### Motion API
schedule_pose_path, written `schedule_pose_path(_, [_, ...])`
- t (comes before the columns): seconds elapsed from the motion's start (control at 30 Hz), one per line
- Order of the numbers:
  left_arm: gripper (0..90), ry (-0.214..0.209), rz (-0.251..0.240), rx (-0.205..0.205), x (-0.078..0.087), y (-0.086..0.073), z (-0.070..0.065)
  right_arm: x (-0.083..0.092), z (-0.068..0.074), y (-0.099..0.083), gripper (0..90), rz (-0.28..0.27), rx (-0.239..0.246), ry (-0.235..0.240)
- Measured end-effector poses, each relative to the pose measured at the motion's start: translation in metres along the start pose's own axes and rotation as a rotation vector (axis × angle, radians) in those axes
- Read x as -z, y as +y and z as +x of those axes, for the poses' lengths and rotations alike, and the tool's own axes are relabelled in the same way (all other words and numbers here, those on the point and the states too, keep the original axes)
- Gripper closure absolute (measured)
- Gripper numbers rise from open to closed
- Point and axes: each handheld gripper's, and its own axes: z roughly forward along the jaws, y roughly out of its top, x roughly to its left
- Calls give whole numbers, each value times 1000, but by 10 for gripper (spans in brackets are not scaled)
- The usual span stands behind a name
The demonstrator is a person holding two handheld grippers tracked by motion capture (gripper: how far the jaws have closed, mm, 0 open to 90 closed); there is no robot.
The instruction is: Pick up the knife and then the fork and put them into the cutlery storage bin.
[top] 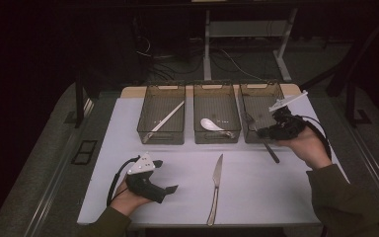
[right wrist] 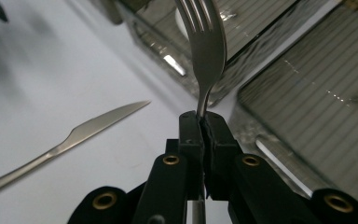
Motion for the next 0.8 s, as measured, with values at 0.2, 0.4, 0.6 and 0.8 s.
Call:
schedule_pose_path(0.2, [0,-2,2,0,0,0,0,7,-20,17,871,-12,-28,-42])
schedule_pose_path(0.4, [0,-5,-4,-1,0,0,0,15,-41,34,877,-17,-60,-97])
schedule_pose_path(0.6, [0,-6,-3,0,-1,0,0,19,-60,50,879,-17,-88,-154])
schedule_pose_path(0.8, [0,-10,-3,-1,-1,0,0,6,-84,59,878,4,-120,-196])
